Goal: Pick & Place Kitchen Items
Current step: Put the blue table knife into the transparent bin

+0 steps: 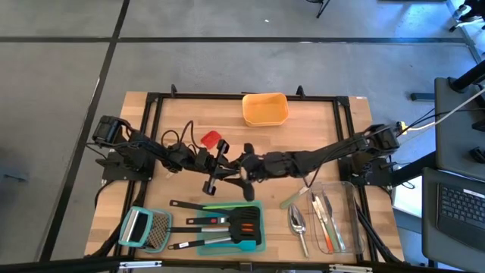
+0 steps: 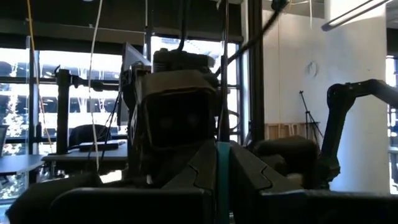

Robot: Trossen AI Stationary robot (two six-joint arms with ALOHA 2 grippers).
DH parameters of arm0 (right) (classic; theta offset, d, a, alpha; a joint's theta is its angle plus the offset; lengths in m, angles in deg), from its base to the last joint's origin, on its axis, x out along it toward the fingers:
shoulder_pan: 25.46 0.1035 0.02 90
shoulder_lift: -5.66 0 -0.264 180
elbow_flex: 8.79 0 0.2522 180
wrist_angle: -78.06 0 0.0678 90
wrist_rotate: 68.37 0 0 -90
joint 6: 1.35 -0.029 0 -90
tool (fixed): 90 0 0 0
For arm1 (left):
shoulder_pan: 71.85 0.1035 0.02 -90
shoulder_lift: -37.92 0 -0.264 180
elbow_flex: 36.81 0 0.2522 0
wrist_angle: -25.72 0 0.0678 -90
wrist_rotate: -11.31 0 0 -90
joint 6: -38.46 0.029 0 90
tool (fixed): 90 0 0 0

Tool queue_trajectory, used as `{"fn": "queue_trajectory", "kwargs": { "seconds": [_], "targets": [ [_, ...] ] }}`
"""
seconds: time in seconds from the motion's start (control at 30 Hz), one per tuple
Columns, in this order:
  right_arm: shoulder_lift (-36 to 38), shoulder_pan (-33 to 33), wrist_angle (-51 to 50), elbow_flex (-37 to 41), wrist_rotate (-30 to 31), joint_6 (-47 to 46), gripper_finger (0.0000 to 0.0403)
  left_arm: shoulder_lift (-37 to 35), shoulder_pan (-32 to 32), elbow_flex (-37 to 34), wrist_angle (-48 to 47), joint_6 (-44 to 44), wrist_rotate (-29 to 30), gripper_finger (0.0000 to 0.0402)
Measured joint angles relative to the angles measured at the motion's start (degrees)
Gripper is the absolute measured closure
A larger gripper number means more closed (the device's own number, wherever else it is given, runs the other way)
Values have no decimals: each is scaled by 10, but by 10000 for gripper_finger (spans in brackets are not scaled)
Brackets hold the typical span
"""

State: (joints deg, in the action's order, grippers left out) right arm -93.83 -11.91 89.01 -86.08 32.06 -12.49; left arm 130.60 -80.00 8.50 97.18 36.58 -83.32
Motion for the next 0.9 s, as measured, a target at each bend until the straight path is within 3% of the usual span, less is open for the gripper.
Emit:
{"fn": "queue_trajectory", "kwargs": {
  "seconds": [0.17,0.53,0.73,0.9],
  "targets": [
    [-19,1,-73,-47,-1,11,161,0,0,0,-3,-4,-2,389],
    [-17,0,-117,-47,-1,0,180,0,0,0,-14,-4,-3,389],
    [-17,1,-117,-47,30,-1,246,0,0,0,-15,-4,-3,389],
    [-16,3,-117,-47,29,4,346,0,0,0,-14,-2,-3,389]
  ]
}}
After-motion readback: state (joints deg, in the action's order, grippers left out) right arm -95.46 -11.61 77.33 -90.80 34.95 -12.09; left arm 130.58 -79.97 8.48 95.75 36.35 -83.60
